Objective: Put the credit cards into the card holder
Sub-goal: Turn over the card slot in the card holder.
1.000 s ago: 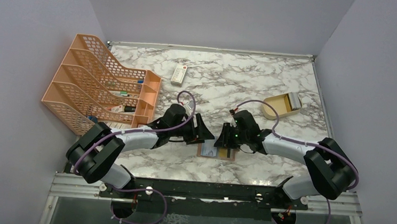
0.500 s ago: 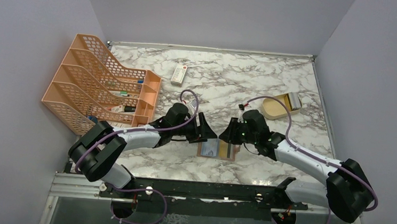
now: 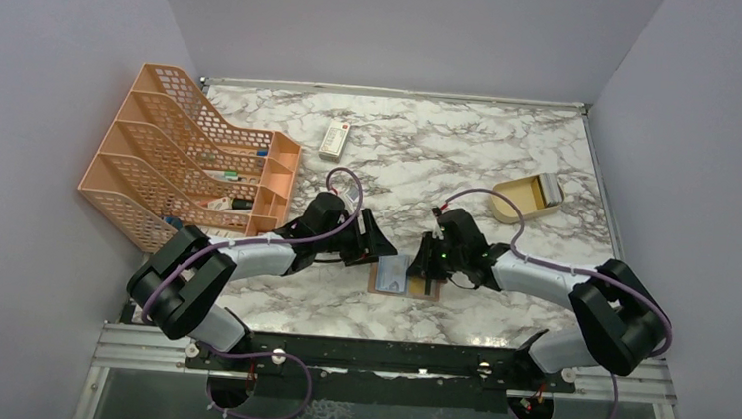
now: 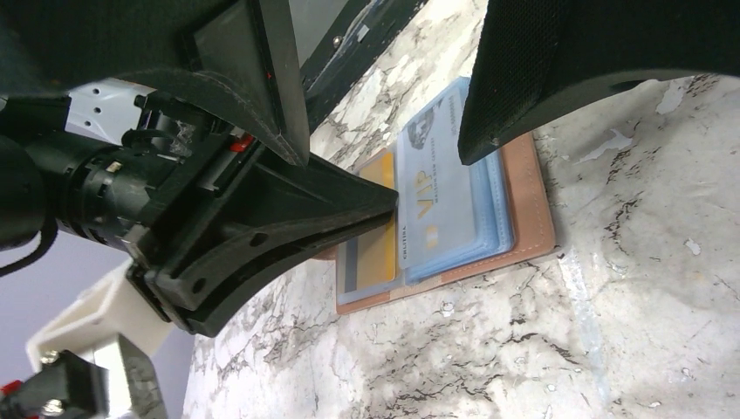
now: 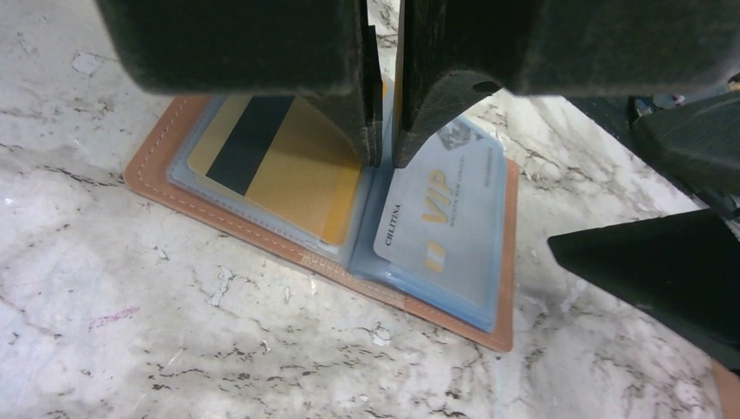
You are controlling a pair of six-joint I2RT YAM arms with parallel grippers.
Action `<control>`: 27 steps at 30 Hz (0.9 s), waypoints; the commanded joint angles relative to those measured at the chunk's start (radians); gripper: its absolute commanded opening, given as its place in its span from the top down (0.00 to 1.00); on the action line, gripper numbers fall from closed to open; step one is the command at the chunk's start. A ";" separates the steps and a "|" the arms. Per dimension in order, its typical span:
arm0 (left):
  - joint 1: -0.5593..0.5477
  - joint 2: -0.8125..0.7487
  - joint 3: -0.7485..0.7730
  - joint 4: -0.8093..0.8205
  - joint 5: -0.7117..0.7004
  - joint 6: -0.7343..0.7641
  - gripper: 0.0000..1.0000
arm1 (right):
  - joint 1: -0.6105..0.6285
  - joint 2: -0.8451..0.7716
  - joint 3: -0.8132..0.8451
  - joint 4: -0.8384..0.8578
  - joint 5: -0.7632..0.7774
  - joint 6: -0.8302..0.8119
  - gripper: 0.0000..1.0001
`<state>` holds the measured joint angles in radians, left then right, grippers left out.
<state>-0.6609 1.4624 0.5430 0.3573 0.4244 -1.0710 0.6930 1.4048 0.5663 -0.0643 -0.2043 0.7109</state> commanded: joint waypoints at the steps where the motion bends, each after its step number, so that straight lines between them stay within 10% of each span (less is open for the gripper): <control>1: 0.004 -0.012 0.003 -0.001 -0.001 0.023 0.34 | 0.006 0.058 0.025 0.005 -0.021 -0.011 0.91; 27: -0.010 0.067 0.044 0.058 0.071 0.022 0.33 | 0.007 0.096 -0.003 0.026 -0.021 -0.013 0.98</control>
<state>-0.6613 1.5204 0.5457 0.3672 0.4576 -1.0458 0.6930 1.4841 0.5869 -0.0360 -0.2340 0.7101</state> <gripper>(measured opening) 0.665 0.019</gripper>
